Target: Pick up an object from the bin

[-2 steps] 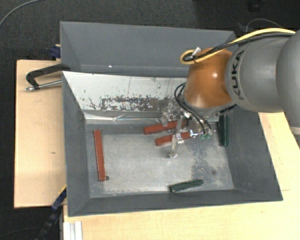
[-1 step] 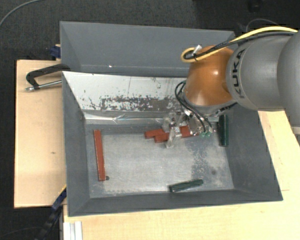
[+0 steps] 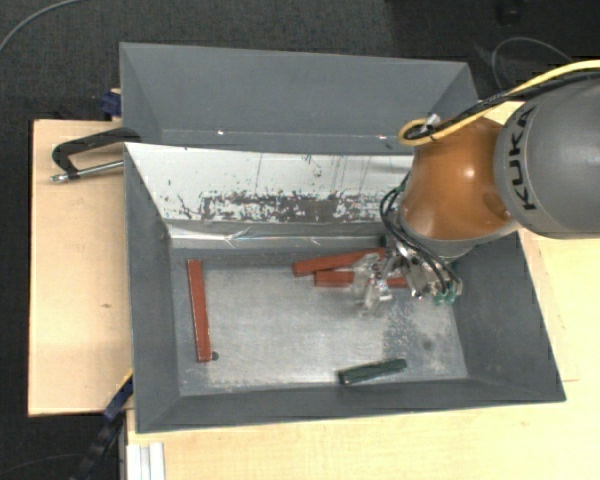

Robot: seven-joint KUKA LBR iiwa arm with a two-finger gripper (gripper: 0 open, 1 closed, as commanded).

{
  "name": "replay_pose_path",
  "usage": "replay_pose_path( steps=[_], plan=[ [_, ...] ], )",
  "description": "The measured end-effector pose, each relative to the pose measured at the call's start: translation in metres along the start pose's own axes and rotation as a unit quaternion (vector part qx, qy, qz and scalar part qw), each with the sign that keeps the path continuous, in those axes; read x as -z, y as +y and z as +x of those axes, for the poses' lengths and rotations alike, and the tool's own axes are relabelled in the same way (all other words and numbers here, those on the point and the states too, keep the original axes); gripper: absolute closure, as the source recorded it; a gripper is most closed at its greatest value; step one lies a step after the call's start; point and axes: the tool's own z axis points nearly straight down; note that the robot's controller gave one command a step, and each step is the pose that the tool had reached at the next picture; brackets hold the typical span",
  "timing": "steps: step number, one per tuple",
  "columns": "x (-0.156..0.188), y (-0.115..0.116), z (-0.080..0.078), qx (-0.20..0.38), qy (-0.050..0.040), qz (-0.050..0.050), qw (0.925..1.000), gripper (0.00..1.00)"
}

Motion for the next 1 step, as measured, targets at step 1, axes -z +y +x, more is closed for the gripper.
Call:
replay_pose_path(
  steps=[1],
  plan=[
    [-0.0001,0.0003,0.0,0.0,0.0,0.0,1.0,0.0]
  ],
)
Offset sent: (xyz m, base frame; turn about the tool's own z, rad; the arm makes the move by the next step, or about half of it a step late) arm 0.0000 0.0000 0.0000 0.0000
